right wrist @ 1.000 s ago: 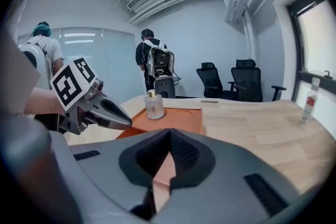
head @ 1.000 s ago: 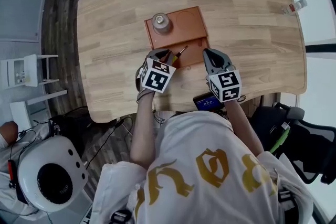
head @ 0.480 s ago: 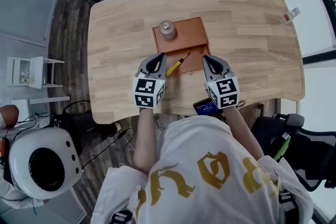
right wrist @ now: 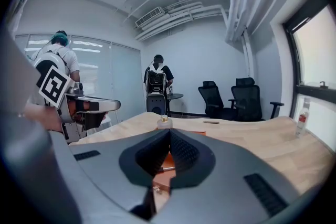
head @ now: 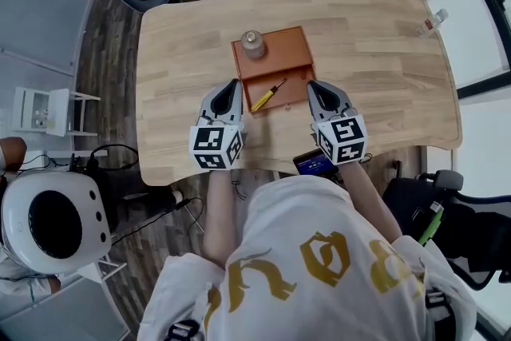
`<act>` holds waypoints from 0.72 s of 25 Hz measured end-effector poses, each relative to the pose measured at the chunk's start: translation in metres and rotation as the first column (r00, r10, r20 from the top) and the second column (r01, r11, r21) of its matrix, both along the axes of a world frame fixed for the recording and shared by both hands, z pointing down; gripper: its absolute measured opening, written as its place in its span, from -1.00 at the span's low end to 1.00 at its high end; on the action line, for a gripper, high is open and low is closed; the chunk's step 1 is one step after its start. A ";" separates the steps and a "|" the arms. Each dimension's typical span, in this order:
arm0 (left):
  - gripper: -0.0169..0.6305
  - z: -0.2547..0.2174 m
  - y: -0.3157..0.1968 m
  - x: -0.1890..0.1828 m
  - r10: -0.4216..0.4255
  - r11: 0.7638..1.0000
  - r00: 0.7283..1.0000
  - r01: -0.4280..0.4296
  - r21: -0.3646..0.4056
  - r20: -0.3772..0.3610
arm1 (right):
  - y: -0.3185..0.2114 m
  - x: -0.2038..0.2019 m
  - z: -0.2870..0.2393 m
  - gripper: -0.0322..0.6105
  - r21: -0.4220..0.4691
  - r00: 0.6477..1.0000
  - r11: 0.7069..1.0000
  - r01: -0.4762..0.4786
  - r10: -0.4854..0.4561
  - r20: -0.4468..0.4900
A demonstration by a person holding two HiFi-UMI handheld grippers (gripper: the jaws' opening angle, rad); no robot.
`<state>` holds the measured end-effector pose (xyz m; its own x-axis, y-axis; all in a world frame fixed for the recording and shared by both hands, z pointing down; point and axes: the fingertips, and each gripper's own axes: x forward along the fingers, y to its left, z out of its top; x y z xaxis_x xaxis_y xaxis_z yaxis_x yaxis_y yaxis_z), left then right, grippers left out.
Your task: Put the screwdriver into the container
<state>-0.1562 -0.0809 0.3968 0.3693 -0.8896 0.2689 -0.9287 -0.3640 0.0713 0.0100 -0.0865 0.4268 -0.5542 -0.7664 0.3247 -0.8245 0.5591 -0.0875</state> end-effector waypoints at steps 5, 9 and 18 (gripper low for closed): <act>-0.91 -0.001 0.007 0.006 0.013 1.000 1.000 -0.013 0.002 -0.007 | 0.002 0.007 0.004 -0.87 -0.016 1.000 1.000 -0.012 0.012 0.009; -0.91 -0.002 0.012 0.012 0.059 0.998 0.996 -0.059 -0.004 -0.070 | 0.002 0.006 0.003 -0.87 -0.016 1.000 1.000 -0.017 0.017 0.012; -0.91 0.008 0.010 0.008 0.056 0.998 0.997 -0.058 -0.033 -0.062 | 0.003 -0.004 0.005 -0.87 -0.030 0.999 1.000 0.009 -0.008 0.035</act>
